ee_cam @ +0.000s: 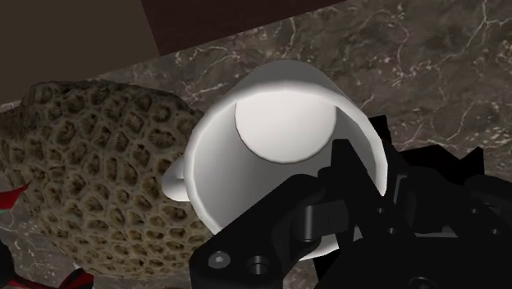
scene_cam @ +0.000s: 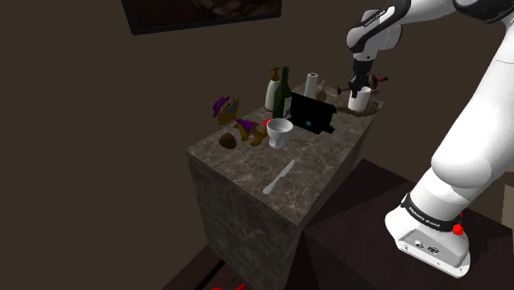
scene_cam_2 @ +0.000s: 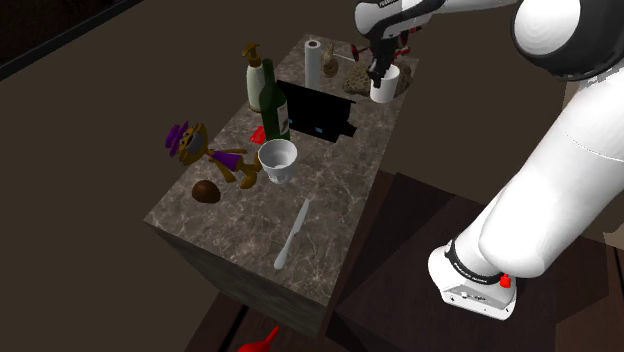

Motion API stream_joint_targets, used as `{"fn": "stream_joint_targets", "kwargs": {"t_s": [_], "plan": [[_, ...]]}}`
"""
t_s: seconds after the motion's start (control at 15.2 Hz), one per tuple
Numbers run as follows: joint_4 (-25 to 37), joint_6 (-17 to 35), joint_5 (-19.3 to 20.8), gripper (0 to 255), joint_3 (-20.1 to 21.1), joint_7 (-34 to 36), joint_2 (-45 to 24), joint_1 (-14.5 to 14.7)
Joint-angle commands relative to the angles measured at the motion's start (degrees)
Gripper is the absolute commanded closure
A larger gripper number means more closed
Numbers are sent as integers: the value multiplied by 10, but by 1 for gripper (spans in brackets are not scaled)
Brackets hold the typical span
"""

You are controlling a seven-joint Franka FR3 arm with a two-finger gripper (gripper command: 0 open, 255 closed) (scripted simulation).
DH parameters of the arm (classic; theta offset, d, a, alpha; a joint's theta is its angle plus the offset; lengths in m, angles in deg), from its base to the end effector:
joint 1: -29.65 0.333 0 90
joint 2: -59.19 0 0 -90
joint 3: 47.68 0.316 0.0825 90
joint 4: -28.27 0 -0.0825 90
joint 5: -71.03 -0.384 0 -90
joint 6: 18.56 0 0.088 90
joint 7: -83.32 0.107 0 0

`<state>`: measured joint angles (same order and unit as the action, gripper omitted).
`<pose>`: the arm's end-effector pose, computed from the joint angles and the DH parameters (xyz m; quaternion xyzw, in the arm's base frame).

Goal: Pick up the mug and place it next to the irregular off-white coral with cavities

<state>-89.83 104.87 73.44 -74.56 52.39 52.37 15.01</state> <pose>0.4256 -0.3734 0.3828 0.9958 -0.0793 -0.0317 0.0317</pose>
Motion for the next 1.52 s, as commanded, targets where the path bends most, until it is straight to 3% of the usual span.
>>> {"fn": "stream_joint_targets", "kwargs": {"t_s": [0.0,1.45], "plan": [[-10,16,-3,255,1,0,-6,0],[-55,160,-62,255,21,-32,-114,-19]]}}
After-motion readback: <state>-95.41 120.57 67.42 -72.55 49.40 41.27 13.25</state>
